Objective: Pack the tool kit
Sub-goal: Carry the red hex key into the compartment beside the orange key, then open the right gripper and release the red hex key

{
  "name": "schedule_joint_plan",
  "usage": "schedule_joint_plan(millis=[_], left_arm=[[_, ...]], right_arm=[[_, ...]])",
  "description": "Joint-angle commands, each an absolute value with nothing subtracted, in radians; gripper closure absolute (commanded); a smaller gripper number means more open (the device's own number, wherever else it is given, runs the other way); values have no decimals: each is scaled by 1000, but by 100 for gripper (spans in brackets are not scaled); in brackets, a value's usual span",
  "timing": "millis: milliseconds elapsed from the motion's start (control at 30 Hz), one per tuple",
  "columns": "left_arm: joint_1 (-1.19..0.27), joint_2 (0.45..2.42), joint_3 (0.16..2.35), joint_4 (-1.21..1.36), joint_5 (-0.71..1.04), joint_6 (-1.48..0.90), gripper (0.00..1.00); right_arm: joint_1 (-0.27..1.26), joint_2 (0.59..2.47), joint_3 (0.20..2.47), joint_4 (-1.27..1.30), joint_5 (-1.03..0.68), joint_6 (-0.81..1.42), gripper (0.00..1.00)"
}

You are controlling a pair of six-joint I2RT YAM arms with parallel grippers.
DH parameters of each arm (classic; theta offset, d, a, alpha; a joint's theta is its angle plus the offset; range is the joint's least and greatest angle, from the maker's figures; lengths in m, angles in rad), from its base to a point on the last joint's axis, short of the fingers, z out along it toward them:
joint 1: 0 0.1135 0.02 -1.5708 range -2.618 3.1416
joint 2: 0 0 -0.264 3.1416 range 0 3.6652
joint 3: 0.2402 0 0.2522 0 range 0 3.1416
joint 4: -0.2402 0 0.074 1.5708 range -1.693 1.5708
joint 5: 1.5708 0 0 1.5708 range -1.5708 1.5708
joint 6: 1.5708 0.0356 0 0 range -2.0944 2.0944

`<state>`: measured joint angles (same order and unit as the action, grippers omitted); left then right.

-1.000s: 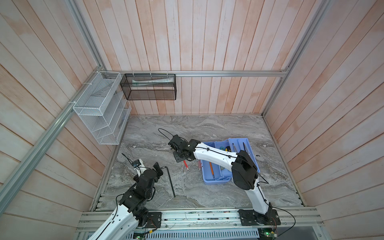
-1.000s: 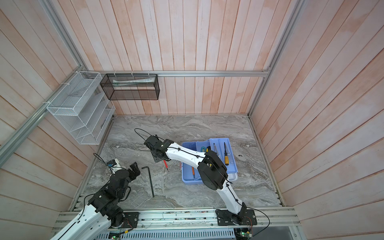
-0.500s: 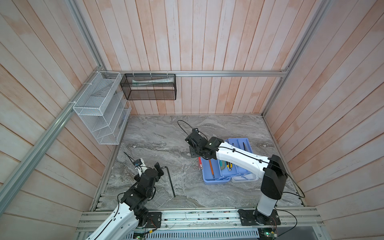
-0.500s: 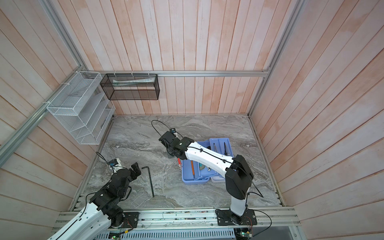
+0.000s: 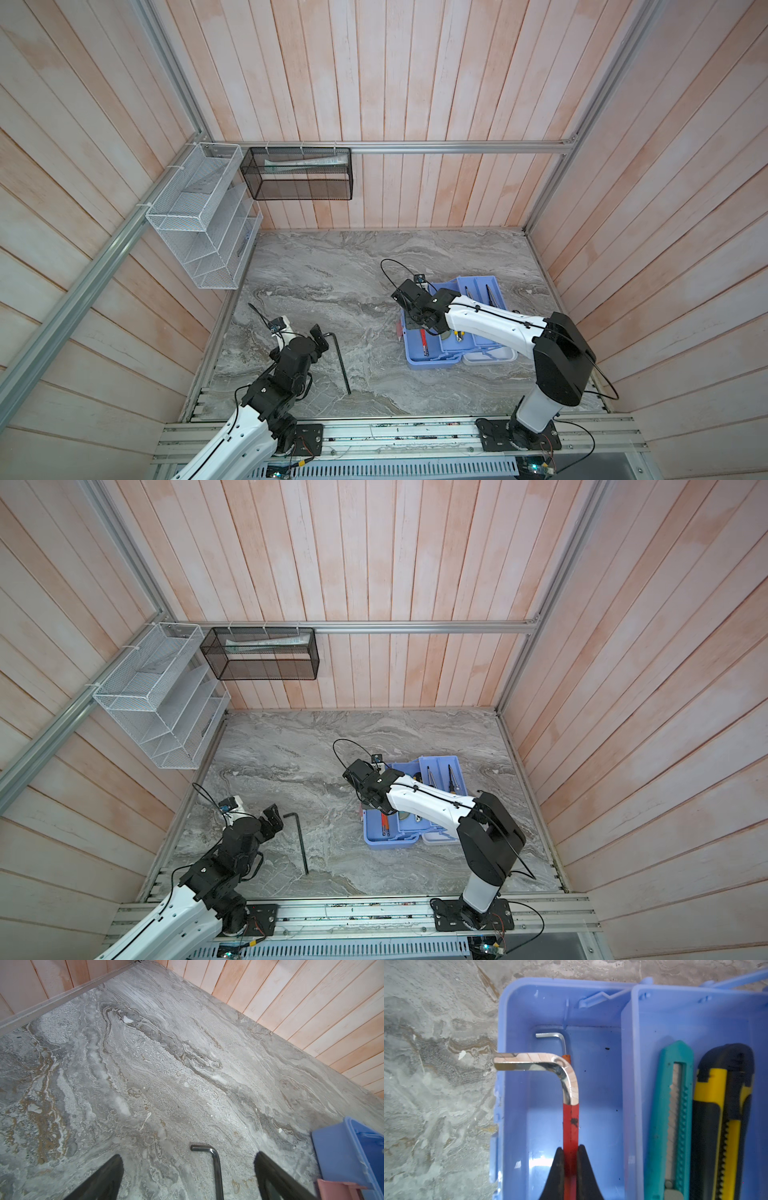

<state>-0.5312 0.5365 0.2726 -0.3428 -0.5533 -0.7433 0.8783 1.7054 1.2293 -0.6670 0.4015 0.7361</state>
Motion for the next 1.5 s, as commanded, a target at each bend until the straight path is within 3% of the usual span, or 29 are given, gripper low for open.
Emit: schedule_joint_plan(millis=[0, 767, 900, 1100, 1300, 1467], left_arm=[[-527, 533, 265, -327, -546, -724, 0], [-527, 540, 266, -326, -552, -729, 0], [-527, 539, 266, -330, -552, -729, 0], [-526, 538, 267, -329, -552, -729, 0], [-527, 531, 269, -353, -575, -756, 0], [-519, 480, 264, -400, -608, -801, 0]], right_arm=[[856, 1697, 1222, -609, 409, 752, 100], [825, 1838, 1226, -535, 368, 696, 100], [824, 1851, 1231, -535, 370, 692, 85], [824, 1839, 1248, -555, 376, 687, 75], [876, 1752, 1343, -632, 406, 660, 74], [970, 1732, 1398, -562, 313, 639, 72]])
